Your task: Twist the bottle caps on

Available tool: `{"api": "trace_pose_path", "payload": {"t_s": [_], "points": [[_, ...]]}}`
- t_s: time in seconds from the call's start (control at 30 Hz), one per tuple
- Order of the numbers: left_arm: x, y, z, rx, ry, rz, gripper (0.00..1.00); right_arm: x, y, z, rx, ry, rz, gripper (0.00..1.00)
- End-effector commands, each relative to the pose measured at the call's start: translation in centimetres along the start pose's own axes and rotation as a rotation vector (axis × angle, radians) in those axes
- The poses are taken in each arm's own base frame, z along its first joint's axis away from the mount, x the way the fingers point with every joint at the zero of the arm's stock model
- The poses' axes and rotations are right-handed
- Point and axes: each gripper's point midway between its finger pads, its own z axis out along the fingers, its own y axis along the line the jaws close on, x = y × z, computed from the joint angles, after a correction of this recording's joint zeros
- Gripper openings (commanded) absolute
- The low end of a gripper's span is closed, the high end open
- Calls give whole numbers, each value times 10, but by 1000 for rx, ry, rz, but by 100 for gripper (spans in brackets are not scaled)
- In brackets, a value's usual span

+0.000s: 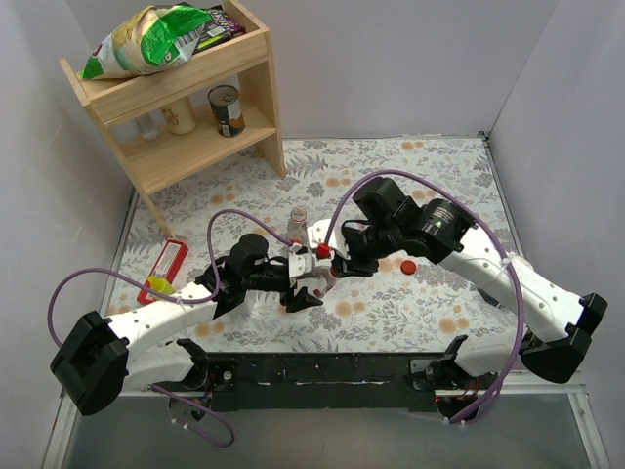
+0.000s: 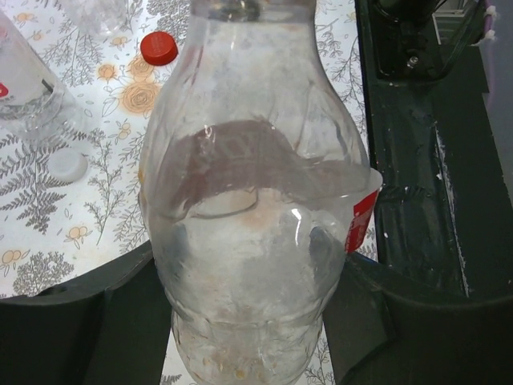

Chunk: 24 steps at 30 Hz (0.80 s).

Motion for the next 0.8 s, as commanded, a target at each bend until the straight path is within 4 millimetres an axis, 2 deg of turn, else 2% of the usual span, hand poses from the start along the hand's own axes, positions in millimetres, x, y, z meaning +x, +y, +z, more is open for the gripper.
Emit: {"api": "trace_pose_path", "payload": {"t_s": [0.0, 0.07, 0.17, 0.27, 0.37, 0.53, 0.63, 0.7, 0.73, 0.77], "points": [[-49, 24, -5, -116, -138, 90, 0, 6, 3, 12, -2, 44, 220, 26], [-48, 28, -6, -148, -139, 74, 0, 10, -2, 14, 35, 57, 281, 24], [-51, 32, -8, -180, -153, 59, 0, 17, -9, 17, 86, 74, 384, 12], [-49, 29, -9, -176, -156, 51, 0, 19, -12, 25, 80, 80, 464, 9], [-42, 31, -8, -188, -133, 35, 0, 11, -19, 27, 65, 60, 508, 8], [-25, 26, -8, -170, -74, 25, 0, -6, -38, 19, 105, 34, 482, 8], [-16, 24, -8, -161, -45, 9, 0, -12, -43, 15, 110, 27, 460, 16], [-7, 20, -7, -144, -20, -19, 0, -16, -44, 13, 102, 26, 438, 38], [-6, 19, -7, -139, -14, -31, 0, -29, -45, 5, 93, -11, 414, 48], [-4, 17, -6, -131, -8, -40, 0, -33, -41, 0, 72, -13, 402, 59]]}}
